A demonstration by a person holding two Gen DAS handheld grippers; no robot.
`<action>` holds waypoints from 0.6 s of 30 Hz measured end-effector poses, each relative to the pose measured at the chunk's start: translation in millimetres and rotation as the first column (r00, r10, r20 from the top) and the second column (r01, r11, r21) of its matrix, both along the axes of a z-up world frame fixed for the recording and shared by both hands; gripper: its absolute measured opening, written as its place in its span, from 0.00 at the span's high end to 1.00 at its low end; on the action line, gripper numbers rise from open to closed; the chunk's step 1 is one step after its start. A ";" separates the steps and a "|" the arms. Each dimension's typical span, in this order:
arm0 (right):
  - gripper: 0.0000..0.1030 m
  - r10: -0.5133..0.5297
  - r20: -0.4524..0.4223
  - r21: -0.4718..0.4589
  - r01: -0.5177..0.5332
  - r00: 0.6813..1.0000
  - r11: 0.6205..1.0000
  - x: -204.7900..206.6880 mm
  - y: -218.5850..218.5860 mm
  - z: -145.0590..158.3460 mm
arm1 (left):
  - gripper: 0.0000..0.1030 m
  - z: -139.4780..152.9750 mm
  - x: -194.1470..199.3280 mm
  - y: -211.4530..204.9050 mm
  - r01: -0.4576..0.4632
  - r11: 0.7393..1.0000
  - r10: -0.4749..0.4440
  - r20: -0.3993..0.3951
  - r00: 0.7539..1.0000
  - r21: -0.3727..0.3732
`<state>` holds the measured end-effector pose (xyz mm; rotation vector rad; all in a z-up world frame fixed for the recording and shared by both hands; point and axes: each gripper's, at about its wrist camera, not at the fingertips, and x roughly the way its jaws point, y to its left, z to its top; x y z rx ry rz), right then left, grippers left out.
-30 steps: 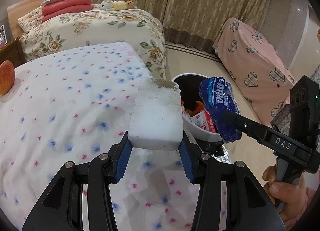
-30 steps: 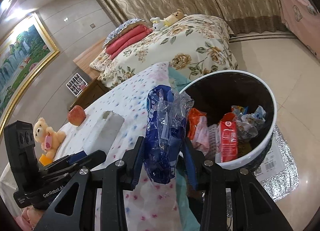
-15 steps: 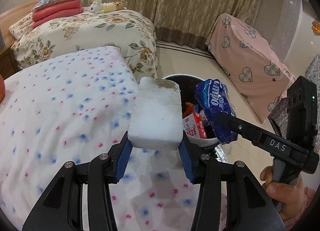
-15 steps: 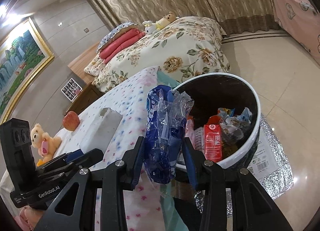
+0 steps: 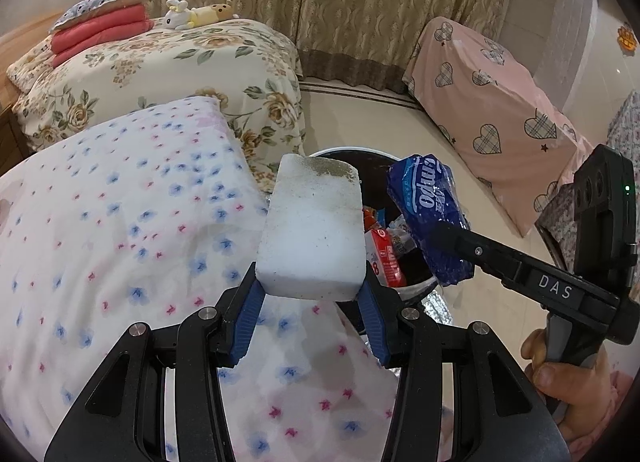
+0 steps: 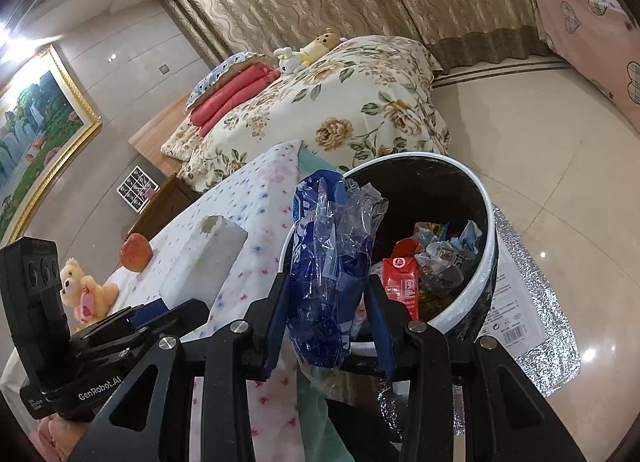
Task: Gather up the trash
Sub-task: 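Carry the plastic bag and white foam block over the bin with both tools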
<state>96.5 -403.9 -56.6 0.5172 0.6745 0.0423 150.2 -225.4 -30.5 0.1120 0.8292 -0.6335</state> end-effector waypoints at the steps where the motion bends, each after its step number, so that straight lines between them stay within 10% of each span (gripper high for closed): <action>1: 0.63 -0.001 0.000 0.000 0.001 1.000 1.000 0.6 -1.3 0.0 | 0.56 0.2 0.4 -1.5 0.001 1.000 -0.002 0.001 1.000 0.002; 18: 0.63 -0.022 -0.006 -0.004 0.022 1.000 1.000 11.0 -21.2 0.9 | 0.56 2.6 8.2 -31.1 0.031 0.999 -0.032 0.016 0.999 0.026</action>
